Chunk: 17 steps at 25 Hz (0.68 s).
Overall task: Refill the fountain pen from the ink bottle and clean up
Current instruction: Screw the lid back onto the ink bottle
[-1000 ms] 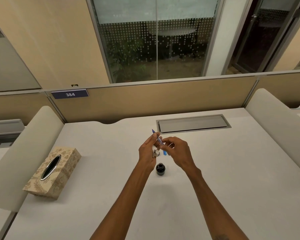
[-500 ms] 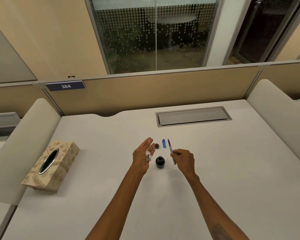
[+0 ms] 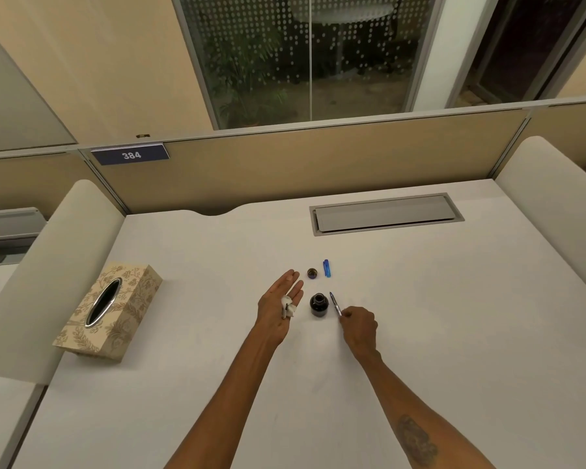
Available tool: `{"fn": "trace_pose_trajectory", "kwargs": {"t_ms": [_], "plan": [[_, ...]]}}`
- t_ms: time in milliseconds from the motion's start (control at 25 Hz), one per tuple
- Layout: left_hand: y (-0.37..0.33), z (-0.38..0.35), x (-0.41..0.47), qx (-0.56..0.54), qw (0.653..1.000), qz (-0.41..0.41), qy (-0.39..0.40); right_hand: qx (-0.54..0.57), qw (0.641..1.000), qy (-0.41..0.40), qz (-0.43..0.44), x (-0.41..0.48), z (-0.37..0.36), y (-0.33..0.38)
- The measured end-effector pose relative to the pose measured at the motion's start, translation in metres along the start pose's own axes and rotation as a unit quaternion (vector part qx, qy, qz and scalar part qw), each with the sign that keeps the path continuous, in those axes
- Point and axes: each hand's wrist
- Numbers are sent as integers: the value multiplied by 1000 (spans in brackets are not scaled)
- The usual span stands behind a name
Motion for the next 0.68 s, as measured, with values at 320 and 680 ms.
{"fn": "trace_pose_trajectory", "kwargs": {"t_ms": [320, 680], "plan": [[4, 2, -2, 18, 1000, 3, 10, 6, 1000, 3, -6, 0, -3, -1], [5, -13, -16, 6, 1000, 6, 12, 108, 993, -43, -17, -2, 11, 0]]}}
Point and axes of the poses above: each hand's wrist, its own x-axis towards the middle knuckle, its own z-axis out of the back of the hand, y = z × x, and after that the axes turned 14 degrees about x, right-handed
